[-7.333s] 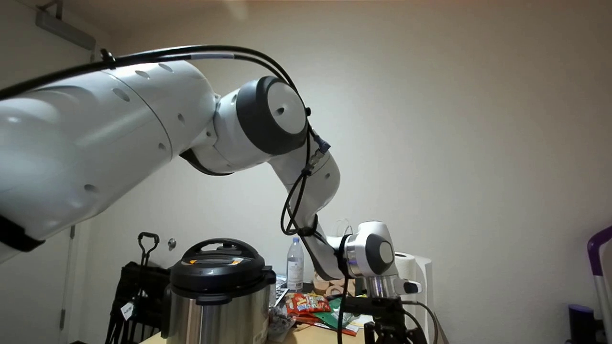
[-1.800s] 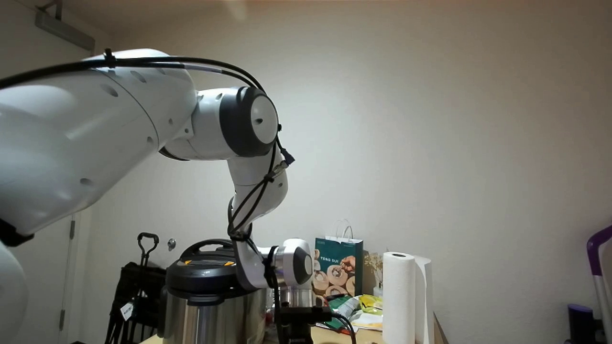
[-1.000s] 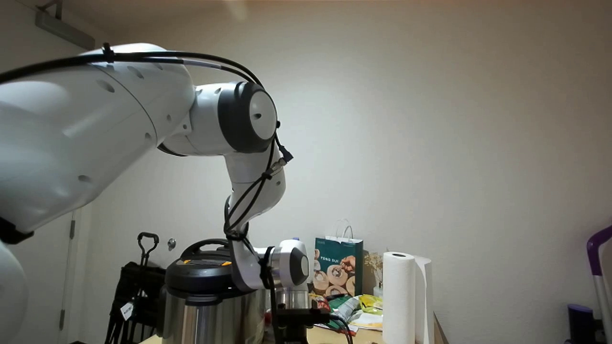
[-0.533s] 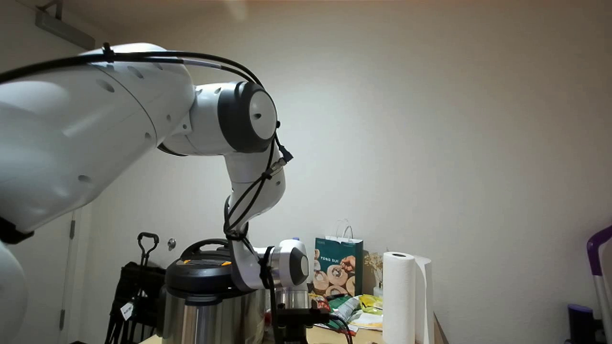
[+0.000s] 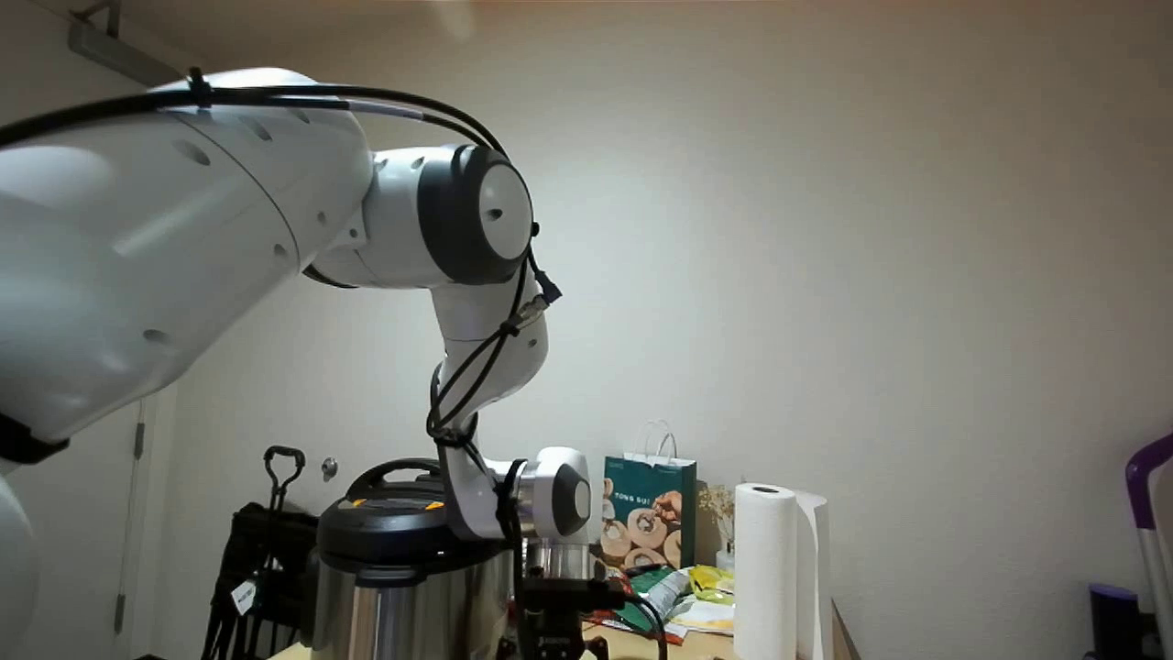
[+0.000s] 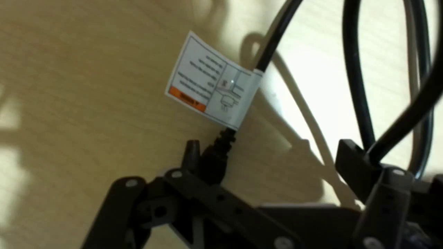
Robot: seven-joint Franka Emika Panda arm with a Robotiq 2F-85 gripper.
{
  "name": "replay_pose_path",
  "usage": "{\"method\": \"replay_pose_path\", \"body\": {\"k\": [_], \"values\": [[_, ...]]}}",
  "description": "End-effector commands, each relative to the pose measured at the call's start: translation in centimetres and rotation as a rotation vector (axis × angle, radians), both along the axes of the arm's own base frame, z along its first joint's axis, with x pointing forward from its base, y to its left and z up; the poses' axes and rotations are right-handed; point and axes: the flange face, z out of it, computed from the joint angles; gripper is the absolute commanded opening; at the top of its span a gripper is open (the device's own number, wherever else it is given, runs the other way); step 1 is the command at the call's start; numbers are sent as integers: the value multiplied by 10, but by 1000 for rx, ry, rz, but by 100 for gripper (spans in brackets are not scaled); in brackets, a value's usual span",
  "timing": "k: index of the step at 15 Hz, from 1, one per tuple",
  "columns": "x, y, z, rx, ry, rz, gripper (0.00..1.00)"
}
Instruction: Move the rice cooker cable to the left
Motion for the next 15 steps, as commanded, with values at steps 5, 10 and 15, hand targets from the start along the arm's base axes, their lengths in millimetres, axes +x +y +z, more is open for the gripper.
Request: {"method": "replay_pose_path", "body": {"k": [5, 10, 15], "values": [[-4, 10, 61, 187, -191, -108, 100], [-13, 13, 70, 228, -213, -122, 100], [-4, 5, 71, 146, -242, -136, 100]]}}
